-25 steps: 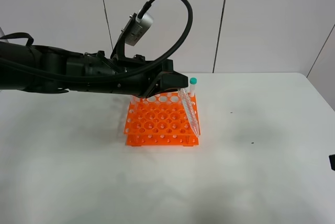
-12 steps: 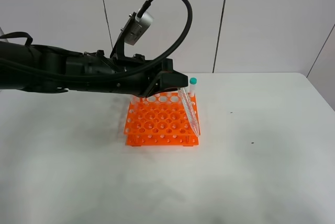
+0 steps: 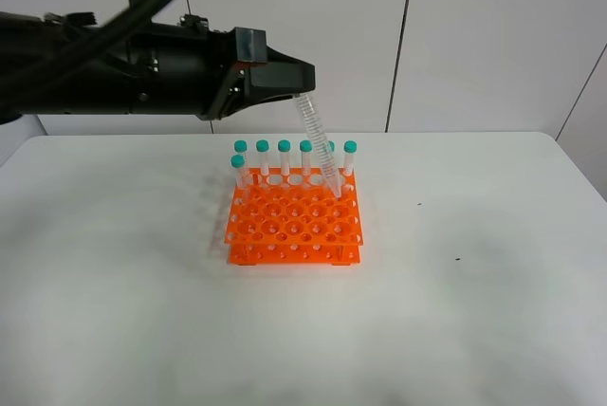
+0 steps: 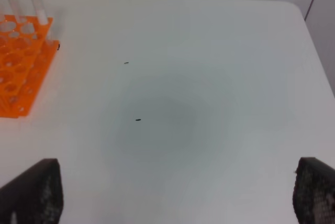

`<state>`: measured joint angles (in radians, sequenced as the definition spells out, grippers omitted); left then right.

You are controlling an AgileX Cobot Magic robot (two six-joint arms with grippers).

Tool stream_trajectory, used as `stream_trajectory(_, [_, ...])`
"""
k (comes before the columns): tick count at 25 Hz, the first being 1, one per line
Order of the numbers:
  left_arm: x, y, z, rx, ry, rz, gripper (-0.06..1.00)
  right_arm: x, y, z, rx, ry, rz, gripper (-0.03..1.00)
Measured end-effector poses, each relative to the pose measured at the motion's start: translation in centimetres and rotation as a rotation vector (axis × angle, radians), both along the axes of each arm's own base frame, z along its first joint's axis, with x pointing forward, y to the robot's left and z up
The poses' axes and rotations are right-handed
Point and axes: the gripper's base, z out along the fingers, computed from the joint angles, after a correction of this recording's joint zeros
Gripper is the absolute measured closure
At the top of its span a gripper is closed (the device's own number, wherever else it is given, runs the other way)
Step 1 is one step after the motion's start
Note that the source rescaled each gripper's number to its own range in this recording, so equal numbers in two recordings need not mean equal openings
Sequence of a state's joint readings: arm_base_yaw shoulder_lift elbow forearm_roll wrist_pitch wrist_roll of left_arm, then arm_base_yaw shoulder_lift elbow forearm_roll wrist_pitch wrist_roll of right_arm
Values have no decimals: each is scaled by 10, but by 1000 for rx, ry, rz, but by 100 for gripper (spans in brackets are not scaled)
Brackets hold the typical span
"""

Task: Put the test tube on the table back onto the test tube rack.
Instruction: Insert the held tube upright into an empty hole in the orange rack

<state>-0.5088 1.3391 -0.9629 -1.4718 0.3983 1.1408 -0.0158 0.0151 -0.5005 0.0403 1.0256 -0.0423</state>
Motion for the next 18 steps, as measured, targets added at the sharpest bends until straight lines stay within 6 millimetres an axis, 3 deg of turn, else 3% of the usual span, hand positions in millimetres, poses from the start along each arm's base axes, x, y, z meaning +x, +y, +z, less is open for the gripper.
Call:
stream_trajectory(6, [-10, 18, 14, 206, -232, 37, 94, 0, 0, 0, 2, 0, -1, -1])
stream_trajectory(18, [11, 38, 13, 411, -396, 301, 94, 0, 0, 0, 3, 0, -1, -1])
